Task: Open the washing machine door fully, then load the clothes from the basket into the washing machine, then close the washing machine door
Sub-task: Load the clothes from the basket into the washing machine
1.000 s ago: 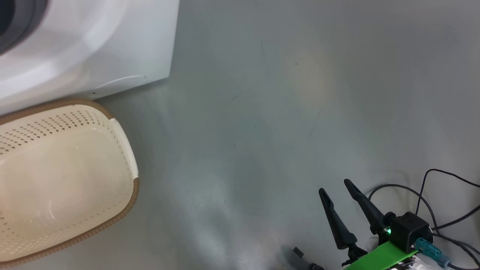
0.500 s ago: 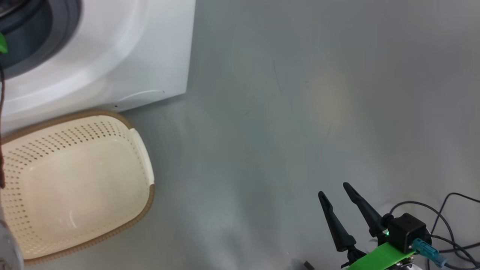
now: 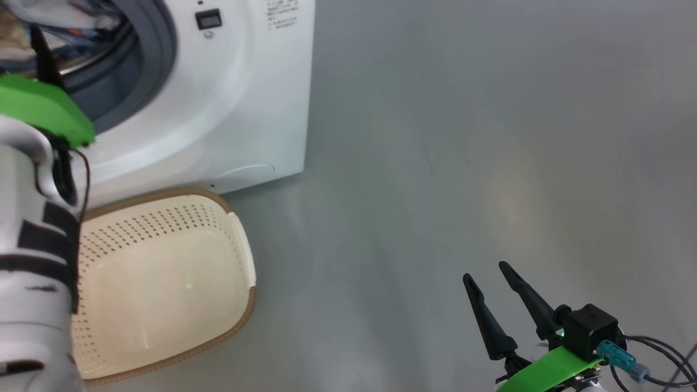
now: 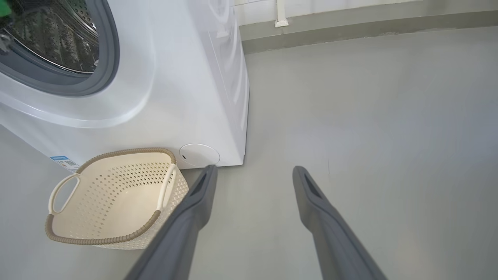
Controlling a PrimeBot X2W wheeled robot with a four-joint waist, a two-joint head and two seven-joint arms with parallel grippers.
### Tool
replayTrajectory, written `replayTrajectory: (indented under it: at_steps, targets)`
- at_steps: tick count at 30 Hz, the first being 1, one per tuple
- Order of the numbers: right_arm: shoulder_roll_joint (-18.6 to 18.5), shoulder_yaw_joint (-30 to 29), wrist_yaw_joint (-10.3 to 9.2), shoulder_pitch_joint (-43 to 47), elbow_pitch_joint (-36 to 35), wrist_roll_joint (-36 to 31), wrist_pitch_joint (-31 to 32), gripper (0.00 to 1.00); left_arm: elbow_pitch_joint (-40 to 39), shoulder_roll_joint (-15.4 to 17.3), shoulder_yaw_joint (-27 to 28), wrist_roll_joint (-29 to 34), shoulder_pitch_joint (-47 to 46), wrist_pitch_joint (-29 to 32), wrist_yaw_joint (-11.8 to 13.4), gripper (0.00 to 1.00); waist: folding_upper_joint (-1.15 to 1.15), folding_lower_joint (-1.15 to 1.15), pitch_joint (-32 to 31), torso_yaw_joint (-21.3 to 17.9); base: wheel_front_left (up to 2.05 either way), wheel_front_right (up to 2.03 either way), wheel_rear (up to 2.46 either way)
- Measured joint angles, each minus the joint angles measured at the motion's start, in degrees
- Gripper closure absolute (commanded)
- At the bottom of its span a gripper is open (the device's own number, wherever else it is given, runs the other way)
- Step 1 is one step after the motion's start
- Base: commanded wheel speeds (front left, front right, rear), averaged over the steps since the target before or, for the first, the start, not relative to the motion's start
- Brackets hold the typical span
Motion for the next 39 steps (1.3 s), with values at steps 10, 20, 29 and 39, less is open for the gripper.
replayTrajectory:
  at_steps: [10, 20, 29, 39]
  targets:
    - [-0.1, -1.81, 0.0, 0.28, 0.68, -0.25, 0.0, 0.0, -1.13, -2.23, 0.66, -1.34, 6.65, 0.0, -0.67, 0.0, 0.0, 0.0, -5.66, 3.17, 0.0, 0.0, 0.0]
    - [-0.42, -3.42, -0.01, 0.68, 0.76, -0.59, 0.0, 0.0, -7.58, -5.73, 1.34, -3.63, 15.82, 0.01, -4.65, 0.0, 0.0, 0.0, -10.55, 6.86, 0.0, 0.0, 0.0]
    - [-0.7, -4.38, 0.0, 2.03, 0.86, -0.73, 0.0, 0.0, -11.73, -7.94, 0.08, -4.79, 23.05, 0.02, -6.89, 0.0, 0.0, 0.0, -13.57, 9.17, 0.0, 0.0, 0.0]
    - [-0.44, -5.37, 0.0, 3.08, 1.01, -1.02, 0.0, 0.0, -19.45, -8.56, -3.96, -7.61, 34.14, 0.05, -7.62, 0.0, 0.0, 0.0, -17.49, 11.14, 0.0, 0.0, 0.0]
